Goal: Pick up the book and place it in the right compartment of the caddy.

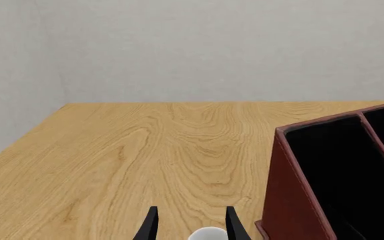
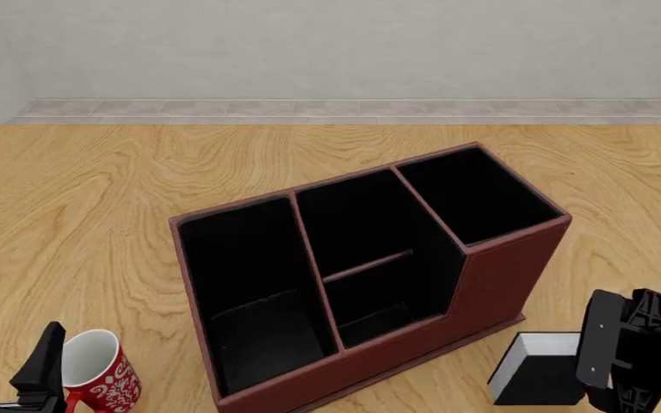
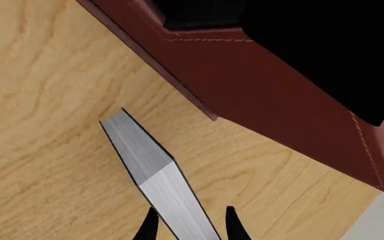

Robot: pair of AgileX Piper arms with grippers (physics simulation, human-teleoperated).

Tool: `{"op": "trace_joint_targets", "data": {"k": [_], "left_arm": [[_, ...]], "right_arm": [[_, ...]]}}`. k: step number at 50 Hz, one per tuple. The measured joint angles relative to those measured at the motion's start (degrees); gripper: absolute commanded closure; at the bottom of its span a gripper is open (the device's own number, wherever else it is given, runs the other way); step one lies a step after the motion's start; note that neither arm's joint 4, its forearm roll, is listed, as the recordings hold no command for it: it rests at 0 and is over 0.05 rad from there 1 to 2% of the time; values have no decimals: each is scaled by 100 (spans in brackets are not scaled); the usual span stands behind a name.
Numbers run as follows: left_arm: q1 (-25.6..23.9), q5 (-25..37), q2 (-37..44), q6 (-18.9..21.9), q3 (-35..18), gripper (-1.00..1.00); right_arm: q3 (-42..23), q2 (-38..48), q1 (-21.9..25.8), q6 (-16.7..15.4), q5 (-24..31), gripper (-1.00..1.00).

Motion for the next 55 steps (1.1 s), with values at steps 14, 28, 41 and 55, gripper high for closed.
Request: {"op": "trace_joint_targets", "data": {"k": [14,28,41,55], "left_arm": [[7,4,6,-11,-1,-100],[7,6,12,-24,0,-100],[-23,-13,8,-27,2,-100],[-28,-20,-1,-16,2,-100]], "right_arm": [[-69,-88,221,308,258,100],[-238,-343,607,743,785,100],[-482,-737,1319,1496,1495,100],[-772,-937,2435,2634,1998,100]]}}
